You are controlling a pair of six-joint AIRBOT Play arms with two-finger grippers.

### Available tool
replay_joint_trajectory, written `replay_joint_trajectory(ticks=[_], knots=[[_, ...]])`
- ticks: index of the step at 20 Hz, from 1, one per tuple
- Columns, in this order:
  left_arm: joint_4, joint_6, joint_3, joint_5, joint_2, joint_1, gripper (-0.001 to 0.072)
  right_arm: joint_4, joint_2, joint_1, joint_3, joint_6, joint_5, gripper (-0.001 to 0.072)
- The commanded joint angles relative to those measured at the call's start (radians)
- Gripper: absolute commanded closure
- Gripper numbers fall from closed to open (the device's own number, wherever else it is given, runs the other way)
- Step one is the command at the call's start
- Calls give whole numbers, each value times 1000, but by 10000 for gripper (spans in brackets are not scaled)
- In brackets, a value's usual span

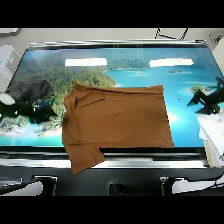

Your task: Fold the clothes and pants, and hang the long-sleeved shirts on hangers.

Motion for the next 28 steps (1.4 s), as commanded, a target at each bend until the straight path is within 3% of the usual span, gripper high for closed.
replay_joint_trajectory(ticks=[1,3,8,13,19,21,24,28], knots=[[-132,221,-255,-157,61,63,252,-38,112,-34,-196,-45,56,144],[-255,335,-340,-154,45,87,251,-29,146,-34,-281,-75,51,144],[-249,407,-352,-132,7,194,252,-25,158,-34,-313,-77,77,153],[-248,428,-360,-126,3,324,253,-25,158,-34,-313,-76,71,154],[-300,429,-395,-45,-63,206,261,-21,158,-34,-313,-72,80,160],[-352,428,-395,-13,-85,169,342,-21,158,-34,-313,-72,90,160],[-391,428,-395,26,-87,127,348,-22,158,-34,-313,-72,93,160],[-390,429,-394,-13,-87,93,628,-23,158,-34,-354,-72,73,159]])
